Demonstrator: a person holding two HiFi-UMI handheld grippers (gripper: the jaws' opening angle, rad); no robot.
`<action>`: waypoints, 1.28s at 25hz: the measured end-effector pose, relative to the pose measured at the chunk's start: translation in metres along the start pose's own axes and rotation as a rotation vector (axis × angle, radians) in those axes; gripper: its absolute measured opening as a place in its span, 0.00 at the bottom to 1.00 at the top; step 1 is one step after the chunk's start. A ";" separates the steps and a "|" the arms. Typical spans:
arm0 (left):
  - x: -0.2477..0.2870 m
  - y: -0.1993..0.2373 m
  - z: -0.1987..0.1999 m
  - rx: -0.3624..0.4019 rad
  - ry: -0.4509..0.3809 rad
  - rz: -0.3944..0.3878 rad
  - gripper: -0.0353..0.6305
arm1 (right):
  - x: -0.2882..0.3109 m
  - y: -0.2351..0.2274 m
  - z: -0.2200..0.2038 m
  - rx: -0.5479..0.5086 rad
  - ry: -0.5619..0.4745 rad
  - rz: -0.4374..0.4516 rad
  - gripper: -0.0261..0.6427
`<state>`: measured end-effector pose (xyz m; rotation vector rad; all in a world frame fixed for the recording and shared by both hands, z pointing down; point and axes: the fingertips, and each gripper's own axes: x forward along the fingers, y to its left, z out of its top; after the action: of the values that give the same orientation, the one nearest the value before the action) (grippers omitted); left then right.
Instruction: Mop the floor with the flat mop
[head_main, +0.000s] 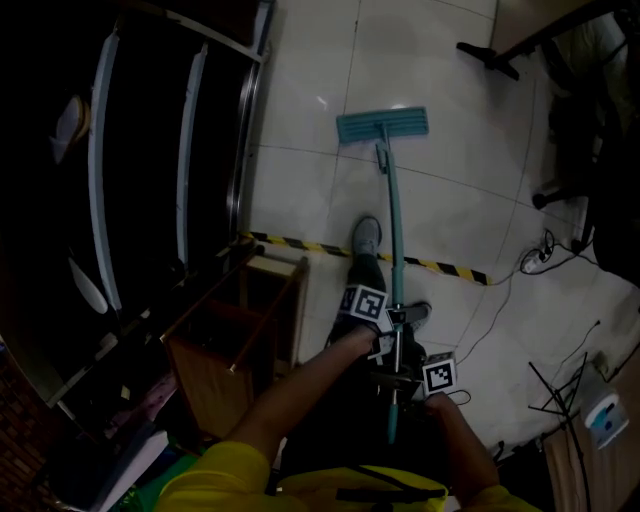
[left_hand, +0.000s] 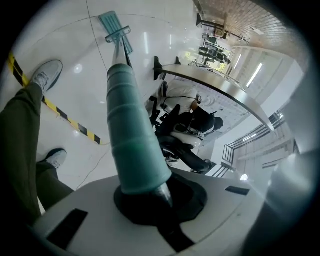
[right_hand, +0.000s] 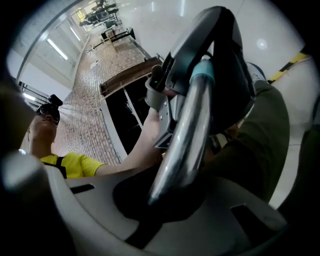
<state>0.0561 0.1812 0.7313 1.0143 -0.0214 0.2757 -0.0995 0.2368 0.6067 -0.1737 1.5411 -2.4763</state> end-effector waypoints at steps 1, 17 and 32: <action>0.003 -0.003 0.012 0.008 0.000 -0.002 0.07 | -0.002 -0.002 0.011 -0.018 0.004 0.002 0.06; 0.006 -0.030 0.190 0.203 0.042 0.071 0.07 | 0.016 0.003 0.182 -0.121 -0.069 0.091 0.06; 0.035 0.007 0.003 0.075 0.177 0.104 0.07 | -0.017 0.000 0.028 -0.037 -0.158 0.070 0.06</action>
<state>0.0888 0.1893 0.7437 1.0617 0.0971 0.4633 -0.0770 0.2167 0.6190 -0.3089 1.5019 -2.3212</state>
